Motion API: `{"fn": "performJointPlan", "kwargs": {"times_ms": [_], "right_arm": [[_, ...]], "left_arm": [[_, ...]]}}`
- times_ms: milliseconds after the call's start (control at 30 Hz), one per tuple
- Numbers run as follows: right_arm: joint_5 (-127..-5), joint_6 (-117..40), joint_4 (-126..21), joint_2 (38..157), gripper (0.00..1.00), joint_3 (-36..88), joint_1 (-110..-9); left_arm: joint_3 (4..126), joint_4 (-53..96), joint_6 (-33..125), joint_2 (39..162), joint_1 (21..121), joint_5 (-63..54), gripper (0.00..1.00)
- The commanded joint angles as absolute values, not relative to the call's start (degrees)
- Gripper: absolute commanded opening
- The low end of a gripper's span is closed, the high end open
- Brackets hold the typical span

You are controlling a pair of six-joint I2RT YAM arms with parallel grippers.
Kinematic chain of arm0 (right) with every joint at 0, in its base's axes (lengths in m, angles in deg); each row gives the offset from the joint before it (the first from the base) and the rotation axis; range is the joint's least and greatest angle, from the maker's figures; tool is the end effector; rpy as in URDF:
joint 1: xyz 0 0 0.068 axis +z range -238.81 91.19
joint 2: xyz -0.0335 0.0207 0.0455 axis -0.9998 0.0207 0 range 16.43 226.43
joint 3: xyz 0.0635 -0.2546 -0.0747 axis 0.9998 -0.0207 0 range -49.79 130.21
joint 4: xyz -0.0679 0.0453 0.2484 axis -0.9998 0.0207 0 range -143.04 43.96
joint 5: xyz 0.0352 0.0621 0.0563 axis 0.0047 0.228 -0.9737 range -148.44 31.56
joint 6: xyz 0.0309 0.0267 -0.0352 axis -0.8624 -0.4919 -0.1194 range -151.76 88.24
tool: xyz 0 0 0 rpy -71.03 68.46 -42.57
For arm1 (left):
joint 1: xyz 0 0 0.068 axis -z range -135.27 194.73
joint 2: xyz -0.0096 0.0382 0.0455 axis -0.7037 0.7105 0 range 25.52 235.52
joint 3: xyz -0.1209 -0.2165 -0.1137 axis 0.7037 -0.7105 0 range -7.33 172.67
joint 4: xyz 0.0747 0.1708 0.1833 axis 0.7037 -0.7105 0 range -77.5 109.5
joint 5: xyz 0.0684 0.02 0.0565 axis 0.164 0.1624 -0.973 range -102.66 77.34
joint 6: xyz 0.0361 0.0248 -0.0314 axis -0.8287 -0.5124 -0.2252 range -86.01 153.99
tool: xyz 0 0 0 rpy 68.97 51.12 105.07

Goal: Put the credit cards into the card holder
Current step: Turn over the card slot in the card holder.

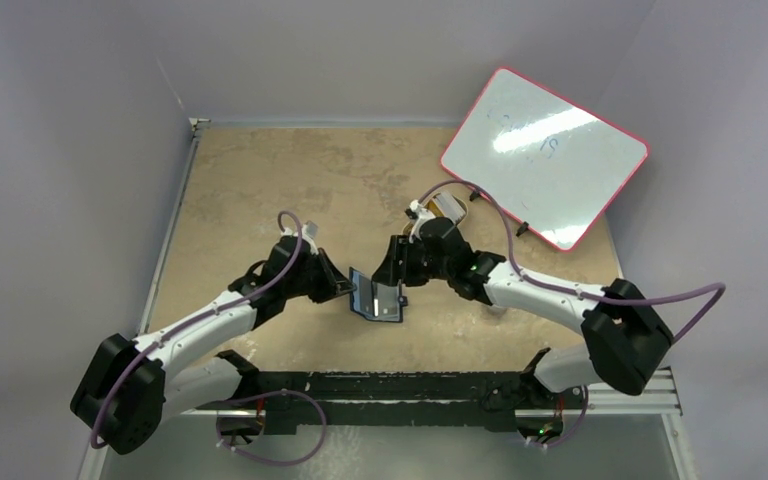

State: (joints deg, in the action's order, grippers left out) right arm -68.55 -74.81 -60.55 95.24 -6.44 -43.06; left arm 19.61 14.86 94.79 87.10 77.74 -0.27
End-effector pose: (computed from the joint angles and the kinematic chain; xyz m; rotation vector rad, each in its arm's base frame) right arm 0.2044 0.2189 0.2281 -0.1728 2.2468 1.0894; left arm 0.1755 -0.1231 0.1870 -0.4726 2.4431 -1.0442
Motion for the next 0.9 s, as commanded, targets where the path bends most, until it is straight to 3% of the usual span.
{"fn": "performJointPlan", "kwargs": {"times_ms": [0,267,867], "right_arm": [[-69.9,-75.36,-61.04,98.05,0.57,-0.94,-42.85],[-70.74,-77.48,-61.47,103.79,0.61,2.05,-42.58],[-68.93,-77.71,-60.52,110.37,0.58,4.6,-41.01]], "left_arm": [[23.27,15.18,91.41,85.87,77.51,-1.12,0.0],[22.2,15.55,91.23,84.21,77.51,-1.67,0.0],[21.42,16.43,89.47,85.78,77.51,-0.71,0.0]]}}
